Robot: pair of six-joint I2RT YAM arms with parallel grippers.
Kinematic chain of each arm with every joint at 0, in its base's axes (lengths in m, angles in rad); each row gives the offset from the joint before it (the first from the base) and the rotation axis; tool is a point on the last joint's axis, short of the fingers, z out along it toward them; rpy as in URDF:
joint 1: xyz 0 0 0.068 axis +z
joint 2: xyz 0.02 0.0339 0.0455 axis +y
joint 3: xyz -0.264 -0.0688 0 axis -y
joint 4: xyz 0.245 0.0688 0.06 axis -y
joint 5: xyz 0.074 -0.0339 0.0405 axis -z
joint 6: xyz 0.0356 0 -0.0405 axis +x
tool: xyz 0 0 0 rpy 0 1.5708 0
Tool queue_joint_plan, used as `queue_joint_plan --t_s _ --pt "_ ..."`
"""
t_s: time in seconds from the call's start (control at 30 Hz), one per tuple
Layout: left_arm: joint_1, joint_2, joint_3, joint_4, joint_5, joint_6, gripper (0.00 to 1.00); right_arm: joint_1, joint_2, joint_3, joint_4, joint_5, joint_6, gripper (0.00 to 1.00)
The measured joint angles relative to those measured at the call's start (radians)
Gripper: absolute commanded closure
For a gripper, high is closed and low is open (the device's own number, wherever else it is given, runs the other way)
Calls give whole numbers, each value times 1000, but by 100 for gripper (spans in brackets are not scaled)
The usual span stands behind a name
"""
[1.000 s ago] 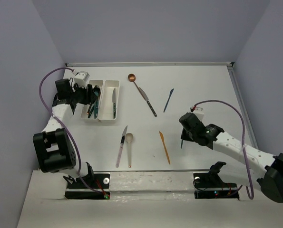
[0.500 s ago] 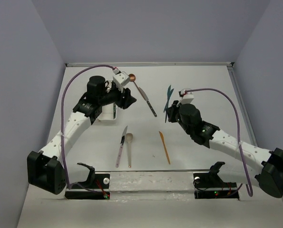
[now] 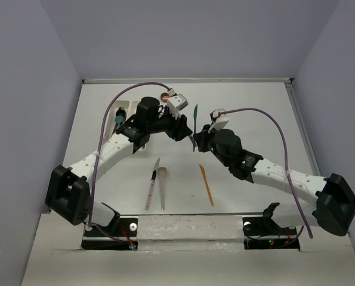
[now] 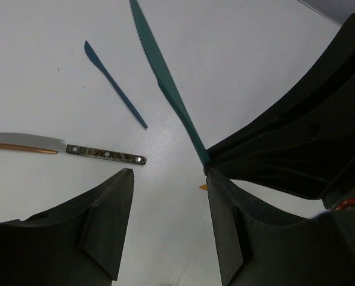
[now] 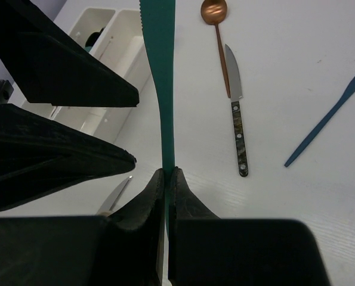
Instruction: Sort the eating utensils into containers
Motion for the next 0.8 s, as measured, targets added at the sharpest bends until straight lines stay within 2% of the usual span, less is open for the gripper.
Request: queue_joint_plan --t_s 0.43,0.77,0.8 --pt "-10 14 7 71 -5 -38 39 8 74 40 17 -24 0 100" --pt "-12 78 7 93 -9 -92 48 20 77 45 22 -35 0 100" --pt "-12 84 7 95 -8 -99 52 21 77 45 22 -35 0 100"
